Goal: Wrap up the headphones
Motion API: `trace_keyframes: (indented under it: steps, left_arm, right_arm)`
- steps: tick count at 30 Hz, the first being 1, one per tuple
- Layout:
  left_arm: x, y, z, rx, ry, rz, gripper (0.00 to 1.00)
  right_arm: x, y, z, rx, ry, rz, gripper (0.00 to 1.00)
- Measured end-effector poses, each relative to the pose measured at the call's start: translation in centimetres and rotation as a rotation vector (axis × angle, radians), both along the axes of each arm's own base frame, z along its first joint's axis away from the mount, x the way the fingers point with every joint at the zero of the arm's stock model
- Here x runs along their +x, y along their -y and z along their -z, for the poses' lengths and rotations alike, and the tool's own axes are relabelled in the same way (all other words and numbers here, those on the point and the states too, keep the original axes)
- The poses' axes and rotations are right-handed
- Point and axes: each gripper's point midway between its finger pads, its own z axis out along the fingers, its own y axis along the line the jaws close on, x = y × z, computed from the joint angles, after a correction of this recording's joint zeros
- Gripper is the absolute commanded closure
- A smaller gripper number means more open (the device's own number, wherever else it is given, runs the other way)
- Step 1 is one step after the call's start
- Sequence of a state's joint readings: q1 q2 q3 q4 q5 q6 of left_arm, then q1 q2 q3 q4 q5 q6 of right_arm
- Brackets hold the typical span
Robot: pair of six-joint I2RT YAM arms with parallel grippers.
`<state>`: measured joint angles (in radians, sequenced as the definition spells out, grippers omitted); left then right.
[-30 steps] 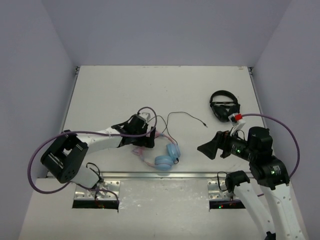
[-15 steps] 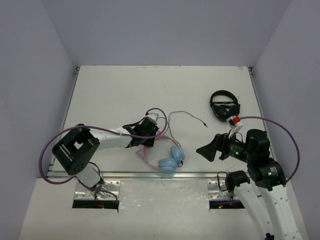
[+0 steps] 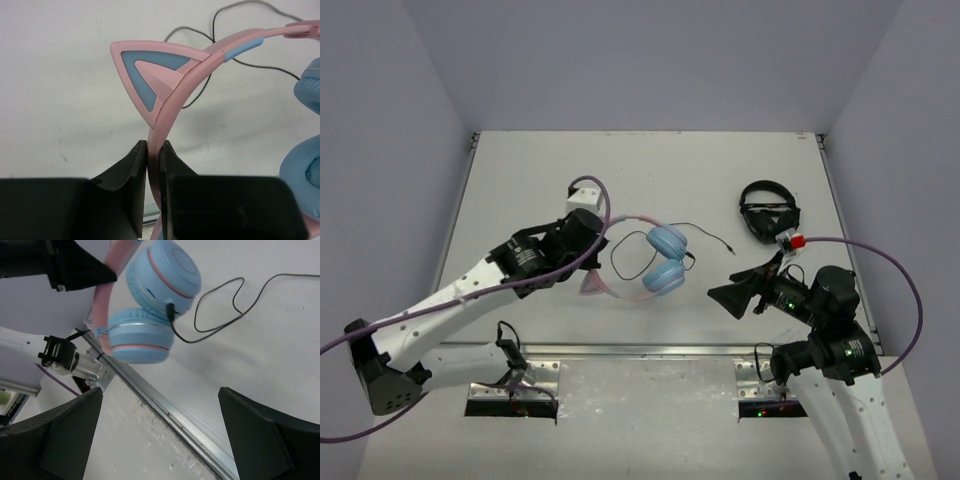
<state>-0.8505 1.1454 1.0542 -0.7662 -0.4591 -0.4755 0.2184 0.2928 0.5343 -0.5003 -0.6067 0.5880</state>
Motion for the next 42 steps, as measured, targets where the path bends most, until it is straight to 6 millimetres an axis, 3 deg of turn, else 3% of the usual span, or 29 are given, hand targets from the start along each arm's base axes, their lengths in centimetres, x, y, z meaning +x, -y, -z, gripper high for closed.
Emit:
trace_keyframes:
  steps: [6, 9, 15, 17, 23, 29, 35, 38, 39, 40, 42]
  left_arm:
    - [-1.3, -4.9, -11.0, -0.057, 0.2, -0.074, 1.0]
    - [-1.7, -6.4, -15.8, -0.086, 0.282, -0.097, 1.0]
    - [-2.6, -7.5, -22.8, -0.196, 0.391, -0.094, 1.0]
    - [-2.9, -7.5, -23.7, -0.232, 0.405, -0.082, 1.0]
    - [-3.7, -6.8, -23.9, -0.293, 0.394, -0.037, 1.0]
    - [-3.6, -5.3, -23.3, -0.343, 0.365, -0.014, 1.0]
    - [-3.2, -3.4, -23.8, -0.419, 0.357, 0.007, 1.0]
    - [-3.2, -2.9, -23.3, -0.445, 0.347, 0.009, 1.0]
    - [-3.2, -2.8, -23.2, -0.453, 0.344, 0.008, 1.0]
    - [-3.2, -2.8, -23.0, -0.461, 0.345, 0.004, 1.0]
    - [-3.4, -3.0, -22.8, -0.477, 0.347, -0.006, 1.0]
  right_arm:
    - [1.2, -1.0, -2.4, 0.037, 0.143, -0.058, 0.01]
    - [1.7, -1.4, -4.6, 0.062, 0.265, -0.087, 0.01]
    - [2.8, -3.3, -6.7, 0.148, 0.392, -0.209, 0.01]
    - [3.9, -4.0, -6.7, 0.181, 0.361, -0.237, 0.01]
    - [6.8, -6.9, -6.8, 0.278, 0.264, -0.342, 0.02]
    - [4.6, -12.0, -8.1, 0.315, 0.261, -0.532, 0.09]
    - [3.9, -13.3, -8.9, 0.341, 0.329, -0.566, 0.29]
    - [4.2, -13.7, -8.0, 0.345, 0.31, -0.558, 0.42]
    - [4.3, -13.7, -7.8, 0.344, 0.309, -0.554, 0.54]
    - [4.3, -13.8, -7.5, 0.342, 0.305, -0.551, 0.6]
    - [4.3, -13.8, -7.1, 0.343, 0.299, -0.542, 0.63]
